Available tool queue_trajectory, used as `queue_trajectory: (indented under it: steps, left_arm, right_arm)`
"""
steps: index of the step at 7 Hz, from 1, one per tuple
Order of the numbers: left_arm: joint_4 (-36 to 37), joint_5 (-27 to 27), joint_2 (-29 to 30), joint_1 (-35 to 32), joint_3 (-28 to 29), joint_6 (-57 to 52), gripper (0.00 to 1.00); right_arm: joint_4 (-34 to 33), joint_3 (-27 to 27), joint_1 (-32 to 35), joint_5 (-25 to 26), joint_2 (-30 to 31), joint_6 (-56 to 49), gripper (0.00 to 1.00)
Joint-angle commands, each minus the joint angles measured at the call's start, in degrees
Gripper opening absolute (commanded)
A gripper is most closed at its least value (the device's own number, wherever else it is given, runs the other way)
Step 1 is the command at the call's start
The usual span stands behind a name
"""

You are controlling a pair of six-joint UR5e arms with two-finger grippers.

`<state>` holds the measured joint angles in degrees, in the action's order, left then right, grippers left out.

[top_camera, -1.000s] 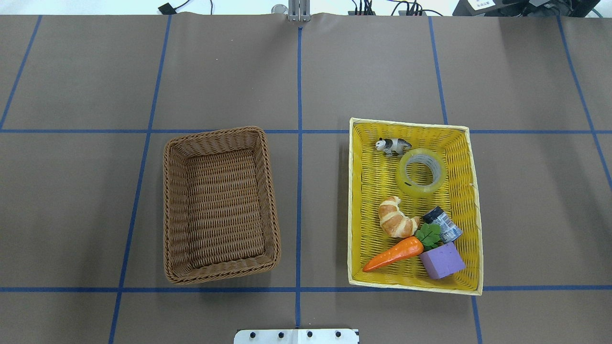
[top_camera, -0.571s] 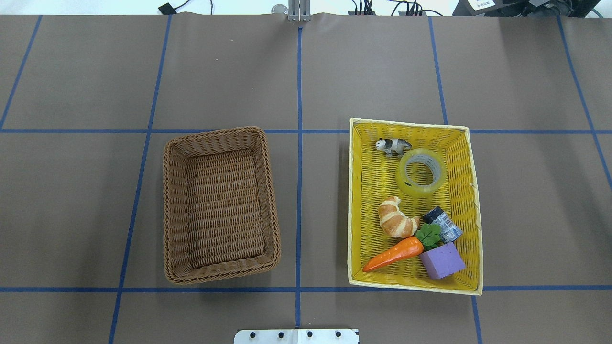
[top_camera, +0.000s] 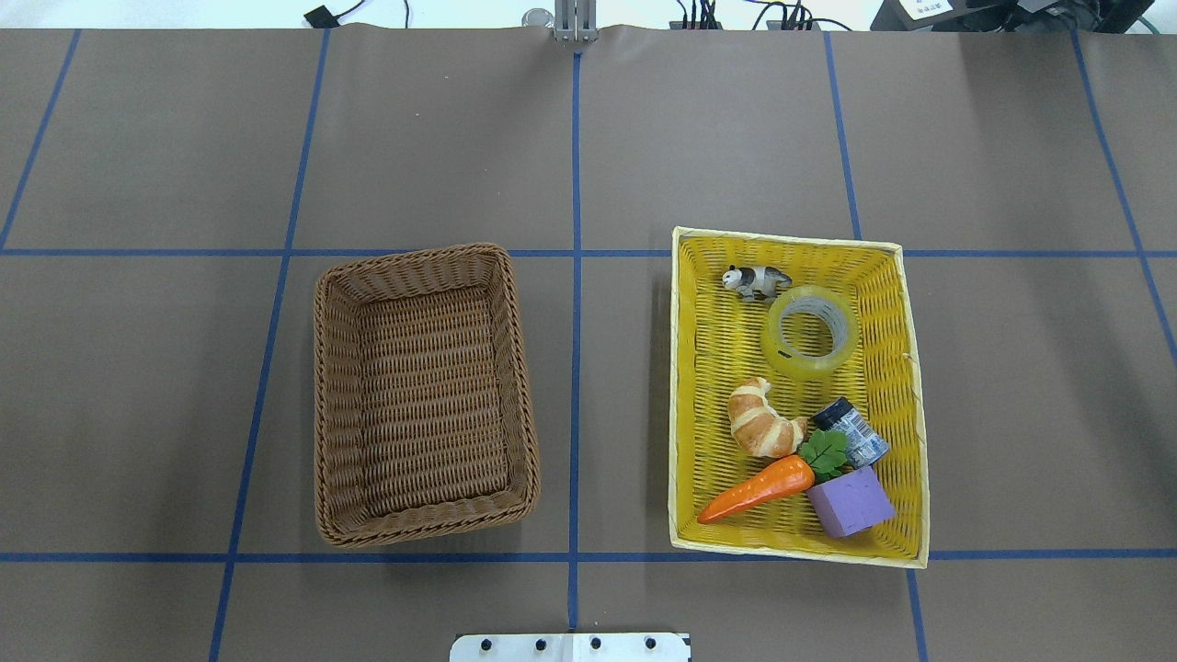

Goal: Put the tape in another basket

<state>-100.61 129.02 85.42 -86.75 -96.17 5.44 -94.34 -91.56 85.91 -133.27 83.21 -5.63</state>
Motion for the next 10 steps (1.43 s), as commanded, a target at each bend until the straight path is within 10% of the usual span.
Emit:
queue_trajectory:
  steps: [1, 7, 10]
  left_arm:
    - [-0.1, 0.6, 0.3, 0.0, -0.4, -0.1, 0.98]
    - [-3.0, 5.5, 0.7, 0.1, -2.6, 0.1, 0.98]
    - [-2.9, 5.5, 0.6, 0.4, -2.4, 0.2, 0.98]
  right_arm:
    - [0.0, -2.6, -1.4, -0.2, -3.8, 0.4, 1.00]
    - [0.4, -9.5, -21.4, 1.9, -15.0, 24.0, 1.00]
    - [16.0, -4.5, -28.6, 2.0, -13.6, 26.1, 1.00]
